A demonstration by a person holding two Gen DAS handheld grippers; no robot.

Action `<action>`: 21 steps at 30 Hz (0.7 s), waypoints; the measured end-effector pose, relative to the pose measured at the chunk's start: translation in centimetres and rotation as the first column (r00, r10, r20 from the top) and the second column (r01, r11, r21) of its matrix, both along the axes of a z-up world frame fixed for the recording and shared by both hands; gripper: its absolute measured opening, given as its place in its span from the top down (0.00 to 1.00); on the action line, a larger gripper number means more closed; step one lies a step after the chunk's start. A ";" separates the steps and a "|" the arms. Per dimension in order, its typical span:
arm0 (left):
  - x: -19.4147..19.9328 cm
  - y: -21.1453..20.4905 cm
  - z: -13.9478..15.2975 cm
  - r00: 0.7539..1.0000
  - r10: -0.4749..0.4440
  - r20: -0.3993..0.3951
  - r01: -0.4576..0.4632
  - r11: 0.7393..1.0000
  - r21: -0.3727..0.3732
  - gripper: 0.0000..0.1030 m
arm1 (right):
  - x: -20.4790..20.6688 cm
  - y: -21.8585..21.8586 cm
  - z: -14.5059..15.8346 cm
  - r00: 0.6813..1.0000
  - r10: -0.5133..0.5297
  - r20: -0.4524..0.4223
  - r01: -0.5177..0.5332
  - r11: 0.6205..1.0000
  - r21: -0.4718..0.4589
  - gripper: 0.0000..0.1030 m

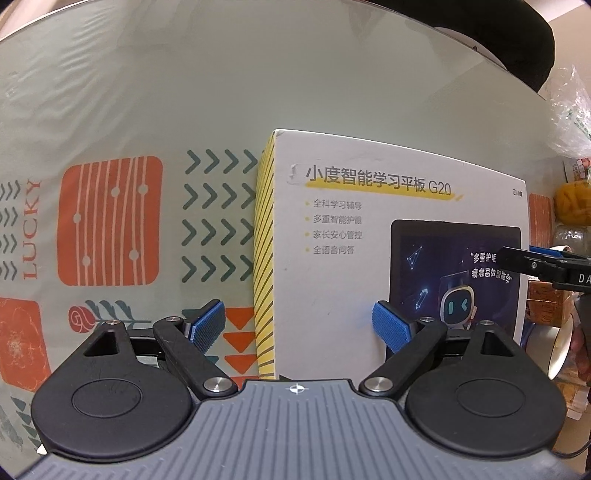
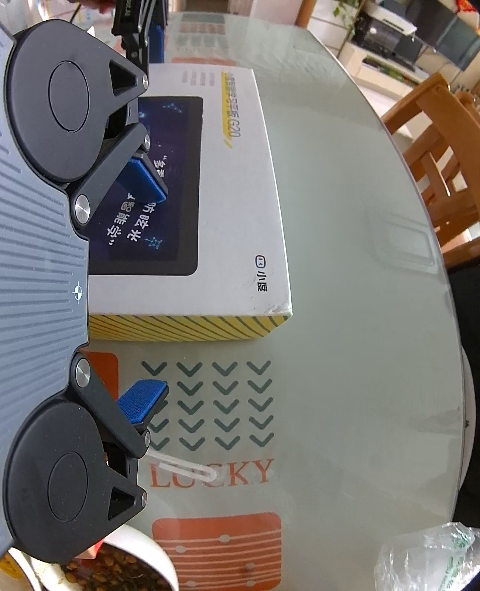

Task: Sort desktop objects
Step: 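Close the left gripper on one end of the tablet box while the right gripper grips the other end, then lift the tablet box with both grippers and carry it toward the white box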

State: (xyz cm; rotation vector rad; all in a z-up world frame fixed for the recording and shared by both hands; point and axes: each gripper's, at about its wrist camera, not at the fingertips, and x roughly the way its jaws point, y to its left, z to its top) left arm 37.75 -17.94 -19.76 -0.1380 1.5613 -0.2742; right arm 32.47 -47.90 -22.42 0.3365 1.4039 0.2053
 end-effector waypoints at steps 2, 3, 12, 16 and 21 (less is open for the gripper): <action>0.1 0.0 -0.1 1.000 -0.006 0.003 0.006 1.000 -0.016 0.00 | 0.1 -0.3 -0.3 1.000 0.009 0.000 -0.009 1.000 0.030 0.00; 0.1 0.0 -0.2 1.000 -0.009 0.005 0.009 1.000 -0.023 0.00 | 0.2 -0.5 -0.5 1.000 0.015 0.002 -0.015 0.999 0.047 0.00; 0.8 1.1 -2.0 0.998 0.032 -0.052 -0.040 0.986 -0.165 0.00 | 1.1 -3.0 -3.2 0.995 0.011 -0.095 0.014 0.967 0.255 0.00; 1.1 1.1 -2.5 0.998 0.018 -0.067 -0.031 0.980 -0.197 0.00 | 1.6 -2.6 -4.0 0.992 0.050 -0.115 -0.011 0.949 0.315 0.00; 1.4 1.2 -2.9 0.997 0.006 -0.078 -0.023 0.977 -0.211 0.00 | 1.8 -2.7 -3.8 0.991 0.071 -0.116 -0.031 0.948 0.316 0.00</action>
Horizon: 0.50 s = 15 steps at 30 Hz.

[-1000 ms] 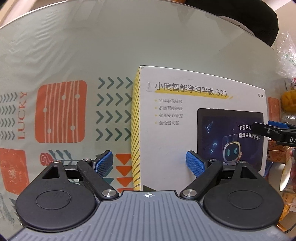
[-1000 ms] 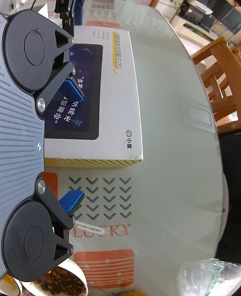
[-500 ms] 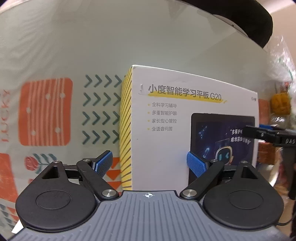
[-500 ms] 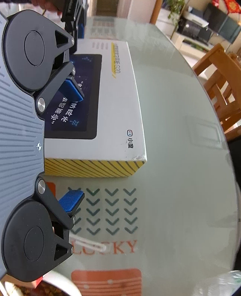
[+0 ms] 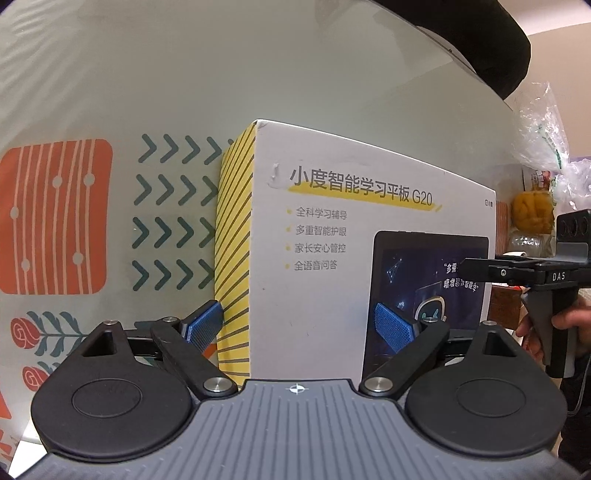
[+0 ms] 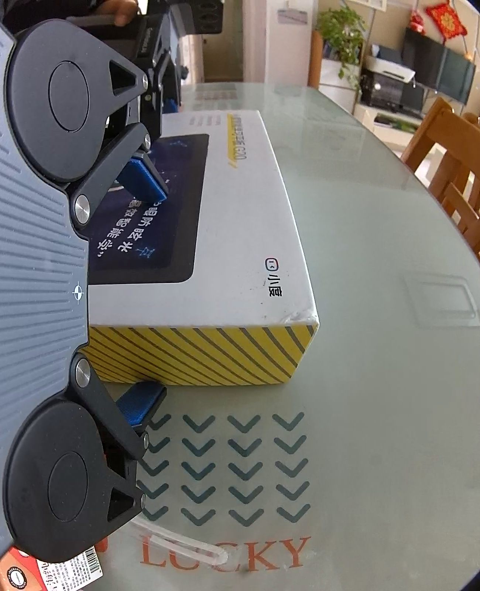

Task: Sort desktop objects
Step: 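Lift the tablet box with both grippers and carry it toward the white box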

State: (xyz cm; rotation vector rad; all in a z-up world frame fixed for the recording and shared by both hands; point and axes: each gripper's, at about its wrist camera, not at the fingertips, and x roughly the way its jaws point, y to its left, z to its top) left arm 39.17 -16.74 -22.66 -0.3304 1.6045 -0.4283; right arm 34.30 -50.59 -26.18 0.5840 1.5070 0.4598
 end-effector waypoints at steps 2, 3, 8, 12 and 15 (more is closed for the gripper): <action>-0.1 0.0 -0.1 1.000 0.001 0.005 -0.001 1.000 -0.002 0.00 | 0.0 0.0 0.1 1.000 0.003 0.000 -0.003 1.000 -0.002 0.00; -0.1 -0.1 -0.1 1.000 0.002 0.010 -0.002 1.000 -0.001 0.00 | 0.1 0.1 0.2 1.000 0.005 0.002 -0.005 1.000 -0.007 0.00; -0.6 -0.8 0.2 0.999 0.011 0.041 -0.012 1.000 0.025 0.00 | -0.3 0.4 0.5 1.000 0.005 0.023 -0.004 0.999 -0.032 0.00; -0.4 -1.2 0.1 0.999 0.004 0.035 -0.005 0.999 0.037 0.00 | -0.4 0.9 0.5 0.999 0.003 0.035 -0.001 0.999 -0.046 0.00; -0.4 -1.4 0.3 0.999 0.000 0.046 -0.003 0.999 0.052 0.00 | -0.3 1.2 0.6 0.999 0.004 0.036 -0.002 0.998 -0.057 0.00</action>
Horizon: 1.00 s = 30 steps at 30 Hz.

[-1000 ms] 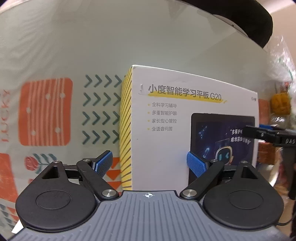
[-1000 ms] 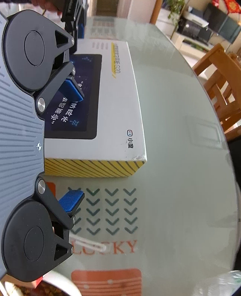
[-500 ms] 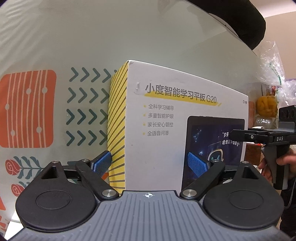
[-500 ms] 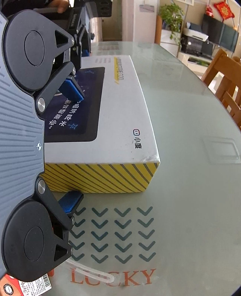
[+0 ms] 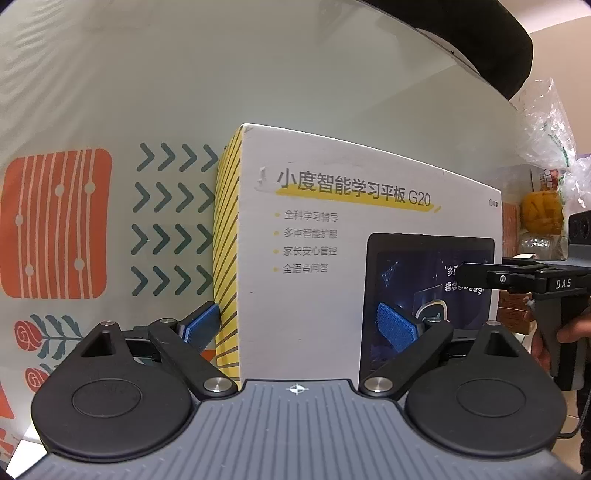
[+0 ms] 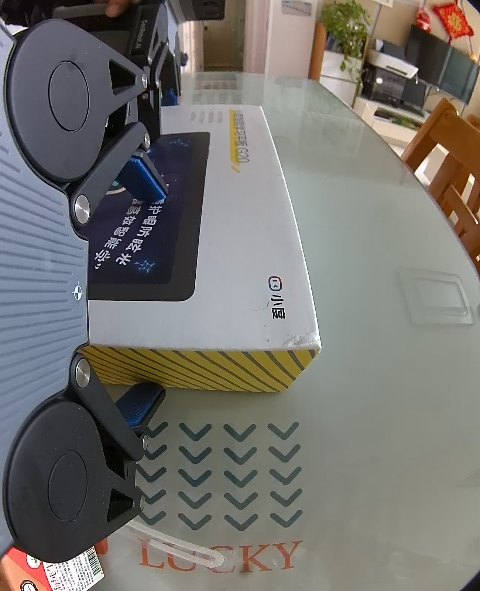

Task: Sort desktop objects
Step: 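Lift the tablet box with both grippers and carry it toward the white box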

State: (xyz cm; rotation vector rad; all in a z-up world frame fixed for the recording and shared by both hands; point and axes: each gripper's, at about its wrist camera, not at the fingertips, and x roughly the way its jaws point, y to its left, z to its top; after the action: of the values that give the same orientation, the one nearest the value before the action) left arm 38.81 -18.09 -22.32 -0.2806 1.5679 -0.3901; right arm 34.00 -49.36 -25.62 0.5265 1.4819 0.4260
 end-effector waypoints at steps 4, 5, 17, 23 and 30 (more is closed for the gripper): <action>-0.1 -0.3 0.1 1.000 0.001 0.011 -0.001 1.000 0.012 0.00 | 0.0 0.3 0.1 1.000 -0.004 0.001 0.004 1.000 -0.017 0.00; -0.1 -0.4 0.1 1.000 0.002 0.012 -0.002 1.000 0.016 0.00 | 0.0 0.4 0.1 1.000 -0.005 0.003 0.005 1.000 -0.020 0.00; -0.8 -1.0 0.5 0.998 0.011 0.069 -0.013 1.000 0.025 0.00 | -0.4 2.0 0.7 0.999 -0.019 0.038 0.021 0.997 -0.077 0.00; -1.3 -0.9 0.7 0.994 0.011 0.106 -0.013 1.000 0.016 0.00 | -1.0 2.6 1.4 0.997 -0.019 0.076 0.027 0.993 -0.113 0.00; -2.2 -0.6 1.0 0.994 0.003 0.114 -0.006 1.000 0.022 0.00 | -1.4 3.0 1.9 0.995 -0.008 0.104 0.022 0.990 -0.139 0.00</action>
State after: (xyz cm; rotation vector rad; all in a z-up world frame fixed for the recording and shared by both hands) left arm 36.60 -18.71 -21.36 -0.2406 1.4589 -0.3782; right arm 32.63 -46.39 -23.69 0.3981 1.3962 0.3294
